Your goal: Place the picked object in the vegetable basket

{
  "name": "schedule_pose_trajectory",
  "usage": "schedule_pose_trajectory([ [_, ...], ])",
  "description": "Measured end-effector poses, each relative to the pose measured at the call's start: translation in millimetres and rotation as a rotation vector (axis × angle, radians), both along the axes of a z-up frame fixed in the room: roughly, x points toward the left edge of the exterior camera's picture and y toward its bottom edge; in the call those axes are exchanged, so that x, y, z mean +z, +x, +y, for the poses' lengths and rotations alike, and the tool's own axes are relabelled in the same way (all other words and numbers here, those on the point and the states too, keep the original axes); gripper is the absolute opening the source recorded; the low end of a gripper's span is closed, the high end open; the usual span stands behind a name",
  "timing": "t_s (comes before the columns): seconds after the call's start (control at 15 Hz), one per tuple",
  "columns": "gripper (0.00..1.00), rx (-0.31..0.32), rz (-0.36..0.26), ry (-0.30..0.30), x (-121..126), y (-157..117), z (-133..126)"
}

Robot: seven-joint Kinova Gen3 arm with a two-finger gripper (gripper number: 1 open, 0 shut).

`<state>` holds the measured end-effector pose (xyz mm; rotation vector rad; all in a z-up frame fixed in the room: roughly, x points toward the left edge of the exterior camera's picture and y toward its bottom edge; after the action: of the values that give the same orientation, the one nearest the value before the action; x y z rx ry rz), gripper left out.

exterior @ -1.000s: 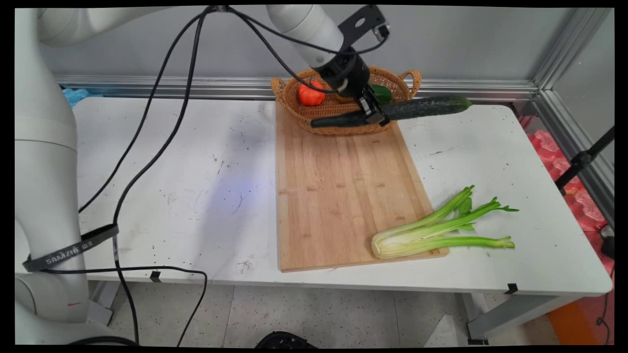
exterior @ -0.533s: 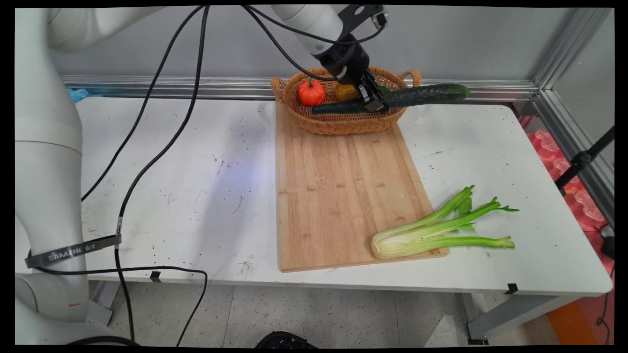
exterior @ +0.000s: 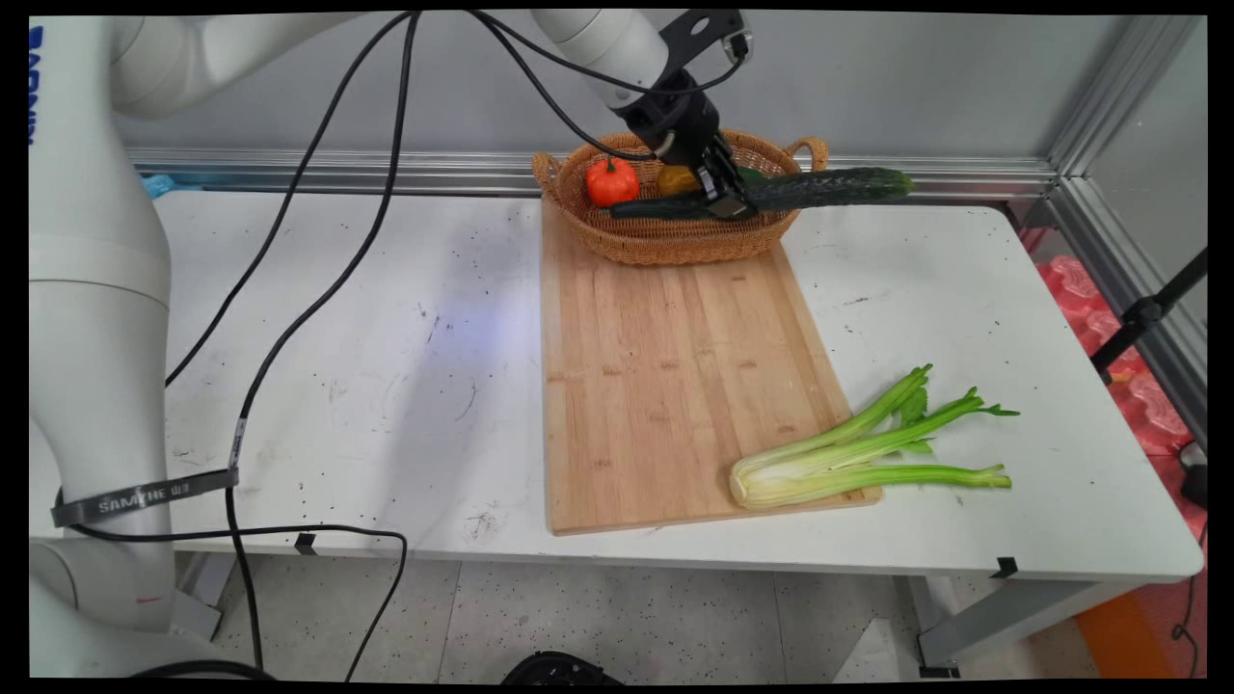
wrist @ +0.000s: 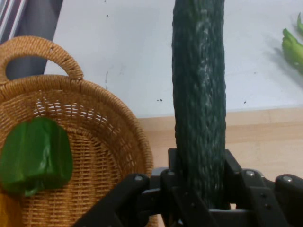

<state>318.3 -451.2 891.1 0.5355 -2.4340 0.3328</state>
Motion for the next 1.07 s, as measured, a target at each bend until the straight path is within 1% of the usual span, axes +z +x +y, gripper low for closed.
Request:
schedule_pose_trajectory([
  [0.33, 0.0, 0.008, -0.017, -0.022, -10, 11, -14],
  [0.8, 0.0, 0.052, -0.027, -0.042, -24, 29, -36],
  [1.07, 0.0, 0.068, -0.028, -0.053, -30, 34, -46],
])
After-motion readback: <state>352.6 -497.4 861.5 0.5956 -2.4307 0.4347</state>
